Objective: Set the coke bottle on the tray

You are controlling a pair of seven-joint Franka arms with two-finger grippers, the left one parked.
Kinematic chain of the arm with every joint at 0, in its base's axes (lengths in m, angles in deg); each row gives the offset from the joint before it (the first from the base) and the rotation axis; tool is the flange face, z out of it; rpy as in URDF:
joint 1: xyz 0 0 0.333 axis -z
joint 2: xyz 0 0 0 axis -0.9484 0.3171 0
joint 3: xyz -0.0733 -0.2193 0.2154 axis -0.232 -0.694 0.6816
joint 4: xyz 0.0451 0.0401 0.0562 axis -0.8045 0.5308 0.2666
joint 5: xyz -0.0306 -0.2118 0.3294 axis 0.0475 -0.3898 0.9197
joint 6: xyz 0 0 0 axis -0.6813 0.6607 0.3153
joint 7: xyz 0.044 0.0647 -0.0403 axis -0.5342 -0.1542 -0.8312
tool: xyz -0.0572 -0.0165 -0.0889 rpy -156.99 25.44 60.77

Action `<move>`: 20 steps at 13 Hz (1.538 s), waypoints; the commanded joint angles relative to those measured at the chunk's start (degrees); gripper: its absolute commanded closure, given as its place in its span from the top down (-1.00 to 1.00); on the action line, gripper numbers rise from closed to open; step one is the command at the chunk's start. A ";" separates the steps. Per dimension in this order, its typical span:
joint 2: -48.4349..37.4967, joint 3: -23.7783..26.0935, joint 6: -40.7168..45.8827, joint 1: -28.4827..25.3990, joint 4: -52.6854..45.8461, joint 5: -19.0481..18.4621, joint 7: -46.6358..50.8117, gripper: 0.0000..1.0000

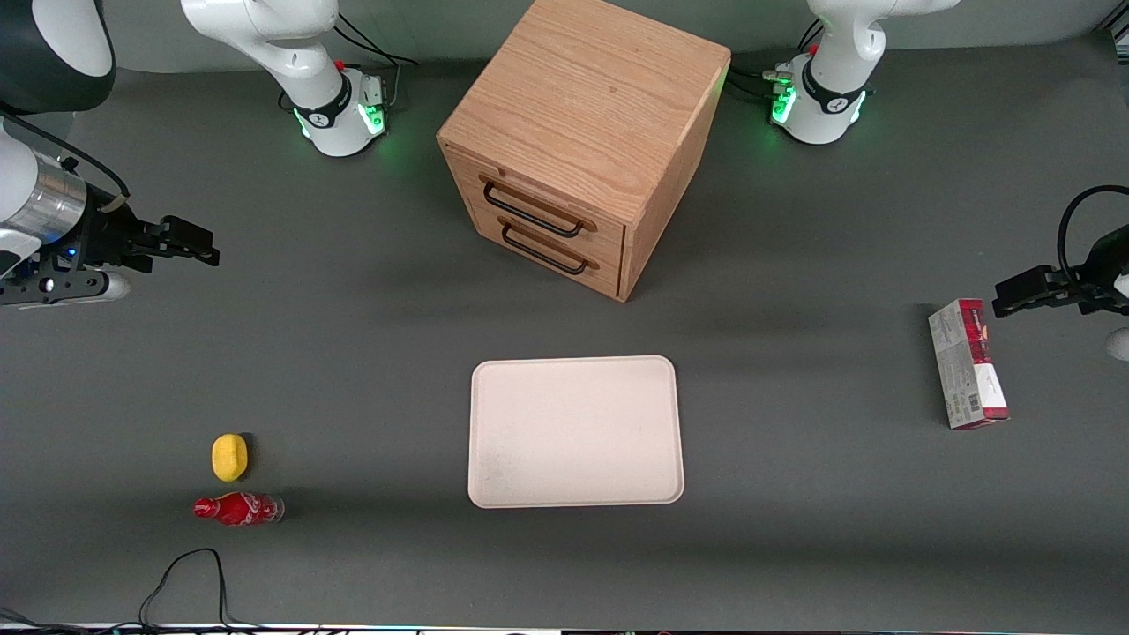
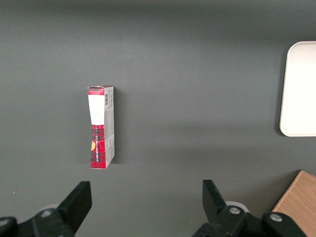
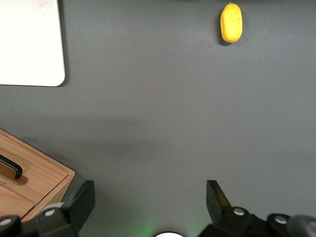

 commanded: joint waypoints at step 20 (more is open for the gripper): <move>18.45 -1.24 4.15 1.47 -24.33 0.59 -0.86 1.00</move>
